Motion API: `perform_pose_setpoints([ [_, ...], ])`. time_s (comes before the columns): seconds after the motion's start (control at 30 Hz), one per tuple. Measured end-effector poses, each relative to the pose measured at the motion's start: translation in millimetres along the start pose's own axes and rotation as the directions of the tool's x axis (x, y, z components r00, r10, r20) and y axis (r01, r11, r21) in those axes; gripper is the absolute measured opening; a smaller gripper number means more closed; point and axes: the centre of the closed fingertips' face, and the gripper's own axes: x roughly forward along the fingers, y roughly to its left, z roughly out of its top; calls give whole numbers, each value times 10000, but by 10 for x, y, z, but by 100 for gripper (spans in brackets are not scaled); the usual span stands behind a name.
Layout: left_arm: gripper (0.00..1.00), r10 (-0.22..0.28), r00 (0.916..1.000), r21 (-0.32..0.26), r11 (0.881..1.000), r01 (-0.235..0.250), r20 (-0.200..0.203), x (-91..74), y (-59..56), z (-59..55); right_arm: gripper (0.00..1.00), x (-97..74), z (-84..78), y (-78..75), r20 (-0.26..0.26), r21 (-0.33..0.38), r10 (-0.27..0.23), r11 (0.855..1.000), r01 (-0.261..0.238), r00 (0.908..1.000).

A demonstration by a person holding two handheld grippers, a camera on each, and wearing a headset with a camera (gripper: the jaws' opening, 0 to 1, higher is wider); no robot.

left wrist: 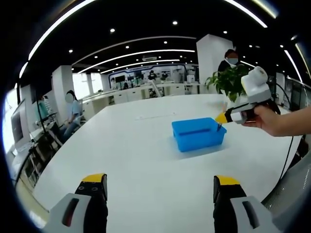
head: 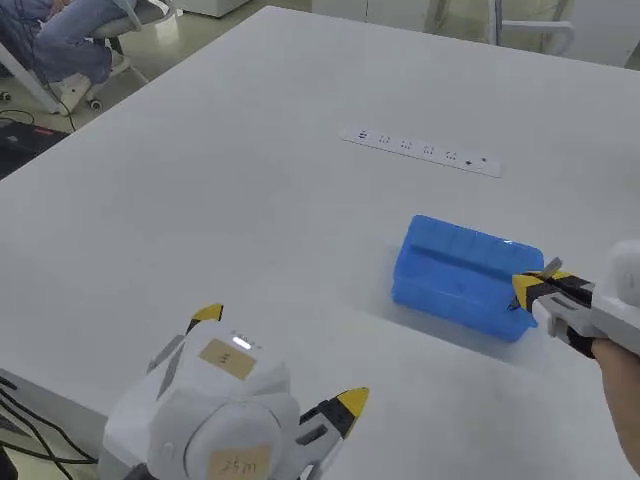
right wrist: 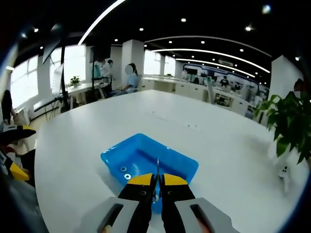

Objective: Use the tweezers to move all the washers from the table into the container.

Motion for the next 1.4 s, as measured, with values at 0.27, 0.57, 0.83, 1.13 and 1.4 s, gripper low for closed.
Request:
perform_pose_setpoints([
  [0.27, 91, -17, 10000, 114, 9999, 18, -61, -3, -6, -9, 2, 83, -172, 2, -476, 188, 127, 9998, -119, 9988],
  [0.57, 91, 23, 10000, 100, 9999, -23, -39, -12, 4, -9, 3, -13, -48, -21, -200, 374, 36, 9993, -28, 9998],
  [0.83, 91, 23, 10000, 76, 10000, -24, 25, -22, 4, -3, 2, -436, 450, 157, 920, -733, 614, 9958, -547, 9939],
  [1.13, 91, 82, 10000, 30, 10000, -82, 54, -30, 14, -1, 1, -746, 74, 671, -1307, -3431, 2086, 9077, -2416, 9692],
  [1.4, 90, 110, 9999, 13, 9999, -110, 85, -24, 23, 5, 2, -831, -697, 925, -4601, -3988, 2807, 7822, -4786, 8423],
])
